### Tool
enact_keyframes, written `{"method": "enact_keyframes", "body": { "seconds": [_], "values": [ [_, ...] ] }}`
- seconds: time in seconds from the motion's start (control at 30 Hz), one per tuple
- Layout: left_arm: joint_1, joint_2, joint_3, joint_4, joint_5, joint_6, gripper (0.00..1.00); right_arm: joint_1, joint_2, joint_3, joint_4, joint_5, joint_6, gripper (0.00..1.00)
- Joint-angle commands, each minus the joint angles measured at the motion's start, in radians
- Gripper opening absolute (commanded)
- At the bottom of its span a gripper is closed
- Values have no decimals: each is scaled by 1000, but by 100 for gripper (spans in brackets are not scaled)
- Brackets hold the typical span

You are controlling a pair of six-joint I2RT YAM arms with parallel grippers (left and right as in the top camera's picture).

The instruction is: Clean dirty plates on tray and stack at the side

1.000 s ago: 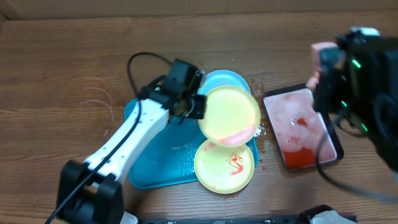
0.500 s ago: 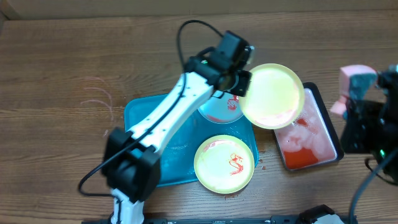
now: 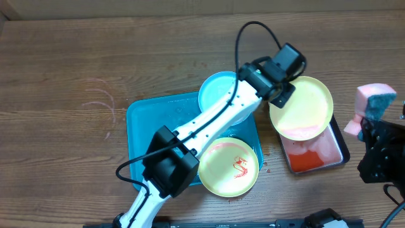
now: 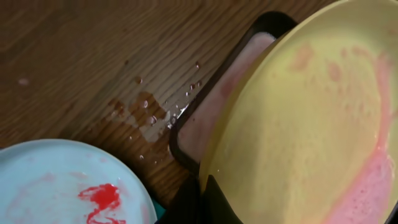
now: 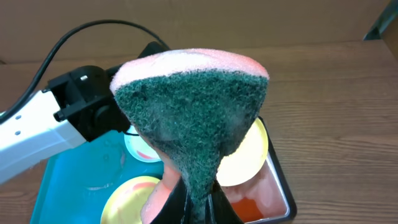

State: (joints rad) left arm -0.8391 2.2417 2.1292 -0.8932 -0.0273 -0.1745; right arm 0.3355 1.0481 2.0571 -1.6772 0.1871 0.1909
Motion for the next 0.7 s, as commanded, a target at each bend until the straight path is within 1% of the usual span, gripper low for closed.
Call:
{"method": "enact_keyframes", "body": {
  "seconds": [0.0, 0.13, 0.33, 0.43, 0.5, 0.57, 0.67],
  "values": [
    [-21, 11, 57, 9, -124, 63, 4, 2, -4, 20, 3, -6, -21, 4],
    [-50, 11, 85, 25, -280, 147, 4, 2, -4, 20, 10, -6, -32, 4],
    [-117, 11, 98, 111, -549, 377, 4, 2, -4, 20, 9, -5, -35, 4],
    [-156, 11, 98, 155, -618, 490, 4, 2, -4, 20, 10, -5, -35, 4],
    [-179, 11, 98, 174, -661, 520, 4, 2, -4, 20, 10, -5, -35, 4],
    [-194, 11, 98, 180, -665, 547, 4, 2, -4, 20, 9, -5, -35, 4],
    [-209, 11, 98, 184, -674, 557, 4, 2, -4, 20, 6, -5, -35, 4]
  ]
}}
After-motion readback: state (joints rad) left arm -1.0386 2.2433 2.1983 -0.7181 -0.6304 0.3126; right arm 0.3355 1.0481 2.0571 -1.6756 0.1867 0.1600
